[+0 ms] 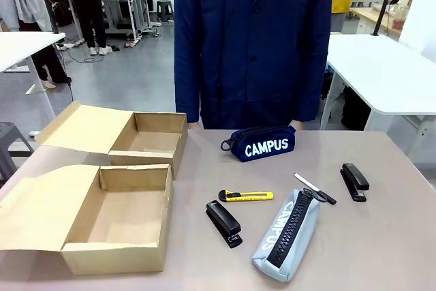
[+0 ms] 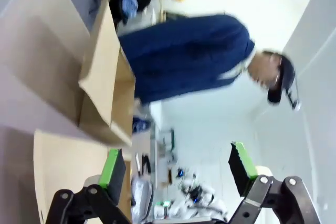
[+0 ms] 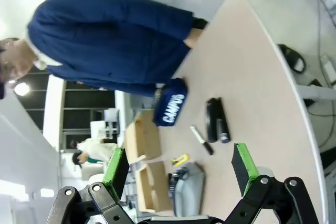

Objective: Place items inside the box.
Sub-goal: Pick up a Pencil pouch or Stapler and place it inside the Mailer Box closest to the robot.

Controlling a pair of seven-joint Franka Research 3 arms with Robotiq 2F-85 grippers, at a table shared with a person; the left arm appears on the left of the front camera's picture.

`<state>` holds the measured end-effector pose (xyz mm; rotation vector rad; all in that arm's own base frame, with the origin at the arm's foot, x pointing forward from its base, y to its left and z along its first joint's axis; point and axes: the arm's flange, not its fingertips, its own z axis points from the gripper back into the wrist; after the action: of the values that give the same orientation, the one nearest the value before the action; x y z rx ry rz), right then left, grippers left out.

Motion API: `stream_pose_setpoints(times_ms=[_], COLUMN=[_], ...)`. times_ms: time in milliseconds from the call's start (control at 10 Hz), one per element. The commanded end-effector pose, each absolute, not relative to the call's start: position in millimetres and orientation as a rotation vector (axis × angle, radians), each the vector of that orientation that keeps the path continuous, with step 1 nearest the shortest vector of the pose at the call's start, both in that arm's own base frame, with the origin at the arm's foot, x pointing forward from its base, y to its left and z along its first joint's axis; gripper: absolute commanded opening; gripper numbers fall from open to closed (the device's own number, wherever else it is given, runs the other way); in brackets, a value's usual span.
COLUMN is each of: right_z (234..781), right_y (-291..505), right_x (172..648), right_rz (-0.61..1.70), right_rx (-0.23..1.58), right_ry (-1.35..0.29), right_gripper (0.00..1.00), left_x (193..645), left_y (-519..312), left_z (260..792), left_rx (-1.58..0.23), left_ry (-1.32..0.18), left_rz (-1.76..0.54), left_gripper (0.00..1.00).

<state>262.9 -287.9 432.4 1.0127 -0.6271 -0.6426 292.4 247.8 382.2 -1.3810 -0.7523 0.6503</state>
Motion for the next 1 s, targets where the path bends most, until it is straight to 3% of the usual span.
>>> stream_pose_setpoints(times_ms=[0,400,900], right_z=[453.7,444.7,503.7], right_y=[-290.0,-287.4,-86.9], right_x=[260.1,261.2,305.6], right_rz=[-0.632,-0.635,-0.219], right_rx=[1.060,1.031,0.366], right_ry=[-0.648,-0.626,-0.424], right_gripper=[1.00,1.00,1.00], left_x=[276.7,276.7,276.7], left_y=[248.3,248.3,248.3], left_z=[398.7,398.7,398.7], left_rx=[-1.361,-1.361,-1.361], left_ry=[-0.716,-0.716,-0.716], left_rz=[0.563,0.563,0.563], left_gripper=[1.00,1.00,1.00])
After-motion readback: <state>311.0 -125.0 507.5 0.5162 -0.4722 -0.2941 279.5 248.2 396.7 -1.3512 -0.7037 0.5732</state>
